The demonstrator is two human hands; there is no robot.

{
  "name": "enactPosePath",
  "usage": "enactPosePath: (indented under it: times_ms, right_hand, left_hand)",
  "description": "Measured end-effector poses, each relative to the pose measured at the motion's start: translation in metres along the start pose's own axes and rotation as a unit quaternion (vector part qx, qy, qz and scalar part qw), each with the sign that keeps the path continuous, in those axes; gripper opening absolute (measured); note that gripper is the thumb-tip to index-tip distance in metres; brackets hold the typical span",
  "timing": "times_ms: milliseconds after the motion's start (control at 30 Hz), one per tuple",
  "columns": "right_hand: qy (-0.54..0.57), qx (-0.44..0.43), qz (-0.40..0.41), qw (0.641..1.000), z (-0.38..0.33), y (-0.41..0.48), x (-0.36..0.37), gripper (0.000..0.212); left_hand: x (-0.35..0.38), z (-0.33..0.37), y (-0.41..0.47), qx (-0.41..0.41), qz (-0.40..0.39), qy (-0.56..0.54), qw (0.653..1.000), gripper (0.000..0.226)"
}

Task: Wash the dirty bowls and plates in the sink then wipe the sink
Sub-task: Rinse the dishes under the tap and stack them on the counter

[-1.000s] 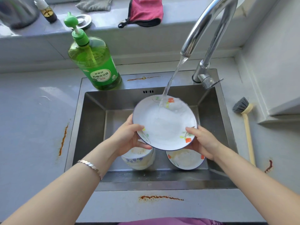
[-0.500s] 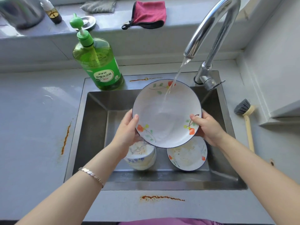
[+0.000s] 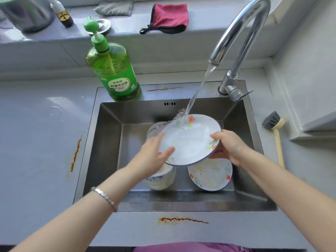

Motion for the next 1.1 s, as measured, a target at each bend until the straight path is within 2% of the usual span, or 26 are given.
enactPosePath:
  times_ms: [67,100,167,200,267,300,333,400,467,533,600,667,700,767,867,1000,1100]
  right_hand:
    - [-0.021,0.017,0.021,0.999,-0.005,-0.006,-0.004,0.013]
    - [-0.029,0.025,0.026,0.999,-0.007,-0.009,-0.006,0.015]
    - [-0.037,0.034,0.027,0.998,-0.012,-0.016,-0.008,0.018]
    - [-0.034,0.038,0.023,0.998,-0.015,-0.02,-0.008,0.018]
    - [-0.024,0.047,0.006,0.999,-0.017,-0.026,-0.006,0.016]
    - [-0.014,0.055,-0.005,0.998,-0.016,-0.029,-0.005,0.016]
    - [-0.002,0.064,-0.016,0.998,-0.012,-0.031,-0.003,0.017]
    - [0.025,0.088,-0.033,0.995,0.003,-0.032,-0.003,0.02]
    - [0.027,0.114,-0.046,0.992,0.026,-0.03,-0.004,0.018]
    - [-0.007,0.13,-0.05,0.99,0.05,-0.024,-0.008,0.018]
    - [-0.062,0.132,-0.031,0.989,0.073,-0.01,-0.018,0.026]
    - [-0.155,0.126,0.004,0.98,0.092,0.01,-0.032,0.037]
    - [-0.23,0.12,0.025,0.965,0.099,0.022,-0.041,0.039]
    - [-0.386,0.111,0.057,0.914,0.109,0.044,-0.056,0.042]
    - [-0.489,0.087,0.075,0.865,0.116,0.08,-0.075,0.045]
    - [-0.51,0.077,0.07,0.854,0.127,0.129,-0.099,0.059]
    - [-0.44,0.099,0.047,0.891,0.136,0.154,-0.113,0.063]
  left_hand:
    - [0.016,0.011,-0.005,0.06,-0.008,0.046,0.997,0.06]
    - [0.023,0.009,-0.005,0.06,0.0,0.032,0.998,0.062]
    - [0.03,0.0,-0.002,-0.003,0.021,-0.099,0.995,0.066]
    - [0.033,-0.006,0.0,-0.054,0.018,-0.216,0.975,0.061]
    - [0.041,-0.008,0.0,-0.118,-0.029,-0.451,0.884,0.037]
    - [0.043,-0.004,-0.001,-0.127,-0.066,-0.514,0.846,0.024]
    - [0.043,-0.001,-0.003,-0.131,-0.09,-0.545,0.823,0.018]
    - [0.039,0.0,-0.009,-0.128,-0.101,-0.572,0.804,0.022]
    - [0.032,-0.004,-0.01,-0.123,-0.07,-0.548,0.824,0.029]
    - [0.024,-0.01,-0.009,-0.116,-0.014,-0.467,0.876,0.038]
    - [0.012,-0.016,-0.006,-0.089,0.048,-0.318,0.943,0.046]
    - [0.004,-0.015,0.0,-0.062,0.072,-0.179,0.979,0.057]
    - [0.002,-0.014,0.003,-0.062,0.073,-0.134,0.986,0.06]
    - [0.0,-0.013,0.01,-0.068,0.069,-0.089,0.991,0.06]
    - [0.0,-0.017,0.023,-0.08,0.082,-0.097,0.989,0.06]
    - [0.008,-0.033,0.039,-0.07,0.09,-0.218,0.969,0.062]
    - [0.015,-0.045,0.05,-0.062,0.102,-0.269,0.956,0.062]
Point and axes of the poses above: each hand's wrist, its own y-axis towards the middle knuckle, its own x-axis out of the palm, z = x × y, the point moved 5 cm from there along y, towards the middle knuckle, and after that the axes turned 14 degrees about -z, right-handed, at the moved point
